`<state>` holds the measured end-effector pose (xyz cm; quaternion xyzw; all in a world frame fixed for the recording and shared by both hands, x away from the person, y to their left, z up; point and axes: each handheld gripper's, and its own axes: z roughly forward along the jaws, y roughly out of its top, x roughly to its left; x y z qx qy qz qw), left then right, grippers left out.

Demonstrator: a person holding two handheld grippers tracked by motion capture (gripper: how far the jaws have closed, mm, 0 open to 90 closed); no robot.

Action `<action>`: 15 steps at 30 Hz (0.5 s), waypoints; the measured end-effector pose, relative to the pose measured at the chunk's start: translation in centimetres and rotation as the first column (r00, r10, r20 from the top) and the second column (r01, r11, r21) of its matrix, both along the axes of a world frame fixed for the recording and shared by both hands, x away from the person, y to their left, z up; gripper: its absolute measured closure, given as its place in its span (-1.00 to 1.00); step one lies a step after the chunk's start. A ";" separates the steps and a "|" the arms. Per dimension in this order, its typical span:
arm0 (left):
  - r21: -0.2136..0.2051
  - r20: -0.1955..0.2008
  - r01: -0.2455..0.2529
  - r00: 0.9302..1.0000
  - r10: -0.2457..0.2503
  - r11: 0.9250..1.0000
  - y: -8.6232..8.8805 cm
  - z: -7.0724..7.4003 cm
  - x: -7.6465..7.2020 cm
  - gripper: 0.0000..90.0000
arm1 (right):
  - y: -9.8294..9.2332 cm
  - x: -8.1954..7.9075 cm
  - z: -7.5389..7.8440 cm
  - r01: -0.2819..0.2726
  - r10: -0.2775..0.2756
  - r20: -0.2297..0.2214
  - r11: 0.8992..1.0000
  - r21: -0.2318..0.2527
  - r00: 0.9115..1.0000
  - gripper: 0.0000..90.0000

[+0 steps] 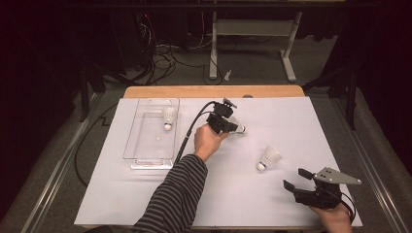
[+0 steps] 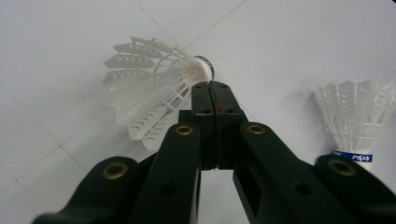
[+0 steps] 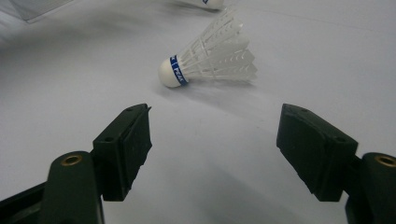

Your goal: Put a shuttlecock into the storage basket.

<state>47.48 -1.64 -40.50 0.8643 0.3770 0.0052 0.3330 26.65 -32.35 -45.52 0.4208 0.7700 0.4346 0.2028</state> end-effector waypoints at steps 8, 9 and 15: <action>-0.008 0.010 0.005 1.000 -0.005 1.000 0.3 0.1 -0.4 0.99 | 0.0 0.0 0.0 0.000 0.000 0.001 1.000 0.001 1.000 -0.41; -0.009 0.011 0.006 1.000 -0.006 1.000 0.3 0.1 -0.4 0.99 | 0.0 0.0 0.0 0.002 -0.002 0.000 1.000 0.001 1.000 -0.41; -0.012 0.020 0.014 1.000 -0.014 1.000 0.5 0.4 -0.8 0.99 | 0.0 0.0 0.0 0.002 -0.002 0.001 1.000 0.000 1.000 -0.41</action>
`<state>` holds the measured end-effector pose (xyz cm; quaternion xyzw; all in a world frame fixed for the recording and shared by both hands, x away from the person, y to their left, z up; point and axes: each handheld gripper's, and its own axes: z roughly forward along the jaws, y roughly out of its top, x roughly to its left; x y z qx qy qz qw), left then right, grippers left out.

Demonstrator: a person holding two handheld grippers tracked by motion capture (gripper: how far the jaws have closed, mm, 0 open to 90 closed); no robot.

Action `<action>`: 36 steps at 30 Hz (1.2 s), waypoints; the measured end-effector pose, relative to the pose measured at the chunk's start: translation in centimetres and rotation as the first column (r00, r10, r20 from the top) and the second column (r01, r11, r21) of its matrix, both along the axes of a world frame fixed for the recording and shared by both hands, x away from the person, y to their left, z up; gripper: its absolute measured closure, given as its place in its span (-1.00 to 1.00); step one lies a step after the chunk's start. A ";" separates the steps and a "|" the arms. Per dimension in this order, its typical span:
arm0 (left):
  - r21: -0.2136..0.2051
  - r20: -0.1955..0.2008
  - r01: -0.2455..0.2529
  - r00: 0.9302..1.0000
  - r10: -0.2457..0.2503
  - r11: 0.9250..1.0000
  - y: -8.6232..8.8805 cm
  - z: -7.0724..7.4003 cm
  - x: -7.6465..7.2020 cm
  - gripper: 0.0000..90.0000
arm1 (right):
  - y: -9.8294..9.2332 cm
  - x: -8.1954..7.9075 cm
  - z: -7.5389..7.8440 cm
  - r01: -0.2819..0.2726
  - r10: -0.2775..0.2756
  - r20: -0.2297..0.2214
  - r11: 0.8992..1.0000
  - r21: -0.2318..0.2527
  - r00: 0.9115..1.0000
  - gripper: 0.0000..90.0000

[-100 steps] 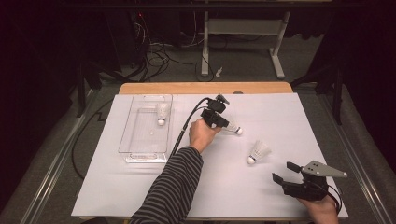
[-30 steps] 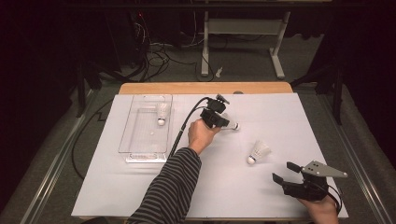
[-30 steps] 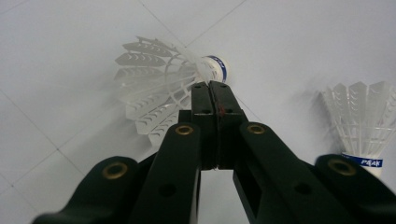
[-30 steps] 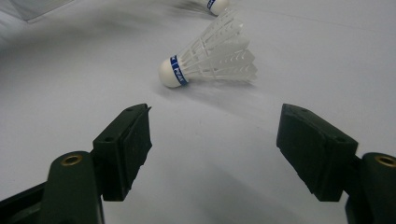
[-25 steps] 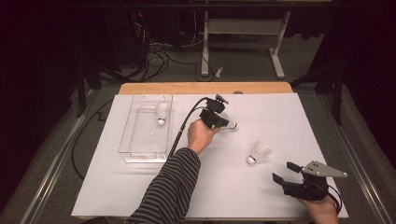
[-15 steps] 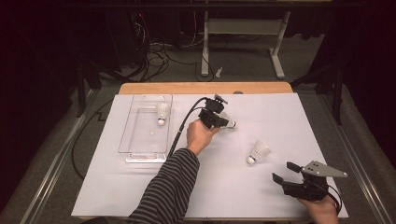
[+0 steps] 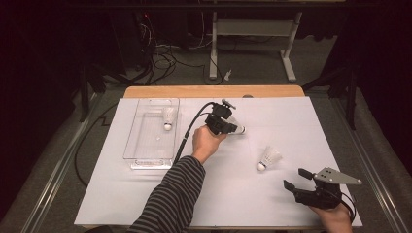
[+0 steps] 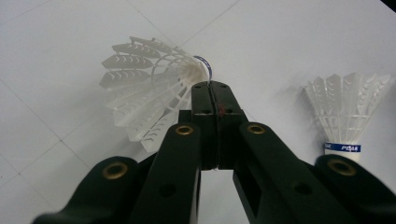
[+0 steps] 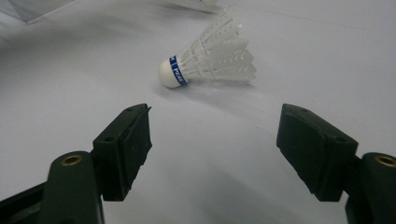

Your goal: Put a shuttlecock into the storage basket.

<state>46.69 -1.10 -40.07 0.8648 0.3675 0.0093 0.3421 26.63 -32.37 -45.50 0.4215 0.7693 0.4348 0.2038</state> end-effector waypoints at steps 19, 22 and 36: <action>-0.017 0.015 0.002 1.000 -0.001 1.000 0.8 0.1 -1.1 0.99 | 0.0 0.0 0.0 0.001 -0.001 -0.001 1.000 0.000 1.000 -0.41; -0.020 0.018 0.008 1.000 -0.007 1.000 0.9 0.1 -1.4 0.99 | 0.0 0.0 0.0 0.002 -0.002 -0.001 1.000 0.000 1.000 -0.41; -0.021 0.036 0.006 0.999 -0.005 1.000 1.6 0.3 -2.1 0.99 | 0.0 0.0 0.0 0.001 -0.001 0.000 1.000 0.000 1.000 -0.41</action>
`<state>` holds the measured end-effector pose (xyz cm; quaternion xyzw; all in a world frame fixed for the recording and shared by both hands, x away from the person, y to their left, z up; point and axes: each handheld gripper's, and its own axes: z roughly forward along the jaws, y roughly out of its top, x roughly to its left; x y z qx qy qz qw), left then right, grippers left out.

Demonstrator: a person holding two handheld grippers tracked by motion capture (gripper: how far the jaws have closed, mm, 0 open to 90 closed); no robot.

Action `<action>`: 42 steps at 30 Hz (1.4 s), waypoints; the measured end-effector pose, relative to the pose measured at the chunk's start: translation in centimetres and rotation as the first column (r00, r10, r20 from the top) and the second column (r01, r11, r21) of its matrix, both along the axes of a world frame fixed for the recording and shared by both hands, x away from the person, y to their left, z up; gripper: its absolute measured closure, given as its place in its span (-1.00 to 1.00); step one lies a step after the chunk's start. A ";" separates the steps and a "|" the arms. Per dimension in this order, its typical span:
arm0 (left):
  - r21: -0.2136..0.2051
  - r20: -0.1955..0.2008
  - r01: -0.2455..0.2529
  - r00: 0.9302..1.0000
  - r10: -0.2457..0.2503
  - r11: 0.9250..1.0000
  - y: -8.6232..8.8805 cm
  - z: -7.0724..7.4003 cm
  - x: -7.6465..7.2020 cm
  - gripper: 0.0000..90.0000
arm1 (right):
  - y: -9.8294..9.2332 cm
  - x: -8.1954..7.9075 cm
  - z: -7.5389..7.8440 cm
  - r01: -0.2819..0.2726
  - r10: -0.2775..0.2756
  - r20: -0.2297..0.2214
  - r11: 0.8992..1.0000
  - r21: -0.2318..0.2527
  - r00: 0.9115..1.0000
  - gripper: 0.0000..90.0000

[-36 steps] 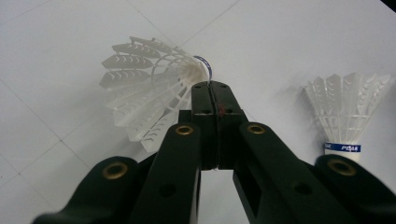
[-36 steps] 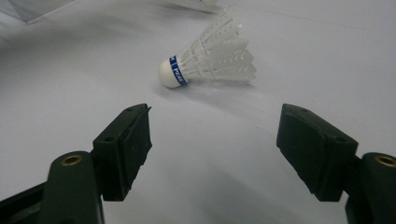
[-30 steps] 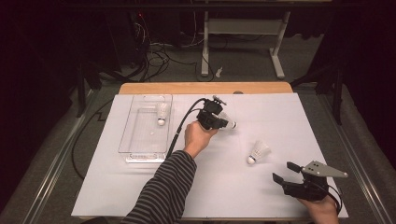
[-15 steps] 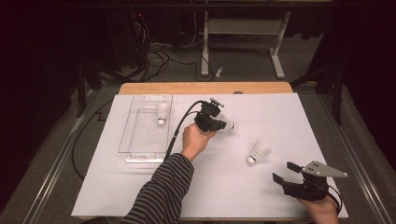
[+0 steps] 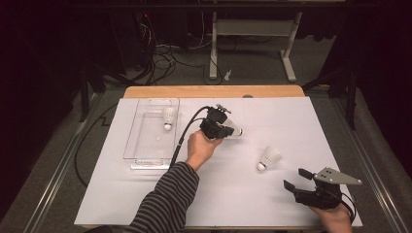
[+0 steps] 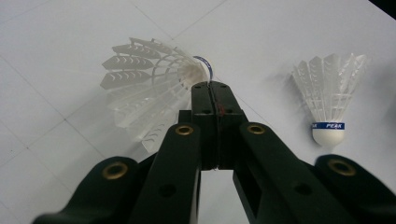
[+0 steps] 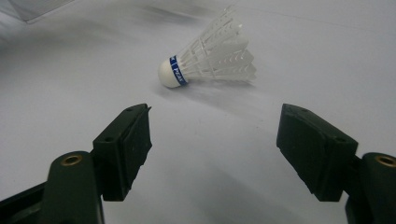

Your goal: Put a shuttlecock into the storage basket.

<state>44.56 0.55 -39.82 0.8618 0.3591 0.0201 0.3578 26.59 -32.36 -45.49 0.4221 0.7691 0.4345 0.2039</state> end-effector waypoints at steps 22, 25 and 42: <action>-0.015 0.014 0.008 1.000 -0.008 1.000 1.2 0.4 -1.5 0.99 | 0.0 0.0 0.0 0.000 0.000 0.000 1.000 0.000 1.000 -0.41; -0.012 0.015 0.009 1.000 -0.009 1.000 1.2 0.2 -1.6 0.99 | 0.0 0.0 0.0 0.000 0.000 0.000 1.000 0.000 1.000 -0.41; -0.021 0.038 0.027 0.999 -0.026 0.999 1.9 0.9 -2.8 0.99 | 0.0 0.0 0.0 0.001 -0.001 0.001 1.000 0.002 1.000 -0.41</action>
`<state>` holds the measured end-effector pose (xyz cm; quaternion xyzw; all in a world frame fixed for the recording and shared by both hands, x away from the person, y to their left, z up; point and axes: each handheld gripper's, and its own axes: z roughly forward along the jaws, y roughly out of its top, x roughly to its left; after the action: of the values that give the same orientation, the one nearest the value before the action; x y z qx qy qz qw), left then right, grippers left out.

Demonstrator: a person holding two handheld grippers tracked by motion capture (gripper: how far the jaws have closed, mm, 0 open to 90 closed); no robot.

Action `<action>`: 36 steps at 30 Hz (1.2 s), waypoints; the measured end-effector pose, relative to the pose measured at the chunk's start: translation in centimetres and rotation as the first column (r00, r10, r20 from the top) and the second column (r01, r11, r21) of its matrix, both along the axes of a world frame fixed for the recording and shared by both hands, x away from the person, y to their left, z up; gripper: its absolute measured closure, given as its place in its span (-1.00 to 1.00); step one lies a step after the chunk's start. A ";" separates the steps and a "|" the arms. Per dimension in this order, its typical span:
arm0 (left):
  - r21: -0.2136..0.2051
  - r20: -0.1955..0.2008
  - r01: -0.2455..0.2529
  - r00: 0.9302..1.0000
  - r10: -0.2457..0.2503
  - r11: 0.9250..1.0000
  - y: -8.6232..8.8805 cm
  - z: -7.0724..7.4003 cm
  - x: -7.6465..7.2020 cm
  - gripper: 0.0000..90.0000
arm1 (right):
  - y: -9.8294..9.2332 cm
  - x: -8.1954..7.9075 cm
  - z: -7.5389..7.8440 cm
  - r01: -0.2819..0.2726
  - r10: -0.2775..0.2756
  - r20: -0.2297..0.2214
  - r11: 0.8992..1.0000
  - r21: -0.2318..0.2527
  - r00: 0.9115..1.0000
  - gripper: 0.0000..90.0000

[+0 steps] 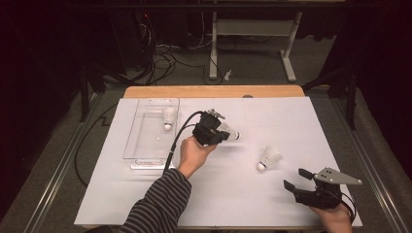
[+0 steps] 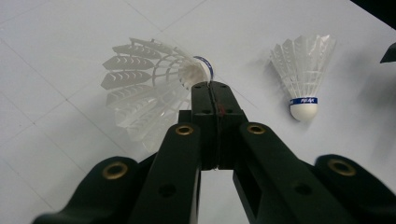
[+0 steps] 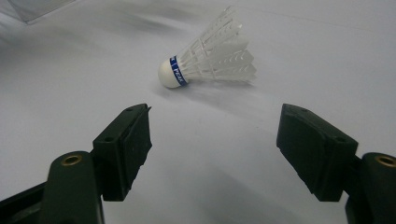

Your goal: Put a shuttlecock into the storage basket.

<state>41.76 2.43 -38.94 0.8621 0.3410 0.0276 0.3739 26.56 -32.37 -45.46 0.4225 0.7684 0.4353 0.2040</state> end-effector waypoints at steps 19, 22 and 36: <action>-0.005 0.005 0.005 1.000 -0.005 1.000 0.8 0.4 -0.9 0.99 | 0.0 0.0 0.0 0.000 0.000 0.000 1.000 0.001 1.000 -0.41; -0.006 0.009 0.007 1.000 -0.007 1.000 0.8 0.4 -1.1 0.99 | 0.0 0.0 0.0 0.000 0.000 0.000 1.000 0.001 1.000 -0.41; -0.034 0.033 -0.002 0.999 0.003 0.999 2.2 1.1 -2.3 0.99 | 0.0 0.0 0.0 0.002 -0.002 0.000 1.000 0.000 1.000 -0.41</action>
<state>39.51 4.65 -37.79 0.8545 0.3365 0.0364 0.3941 26.55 -32.37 -45.45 0.4231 0.7679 0.4353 0.2045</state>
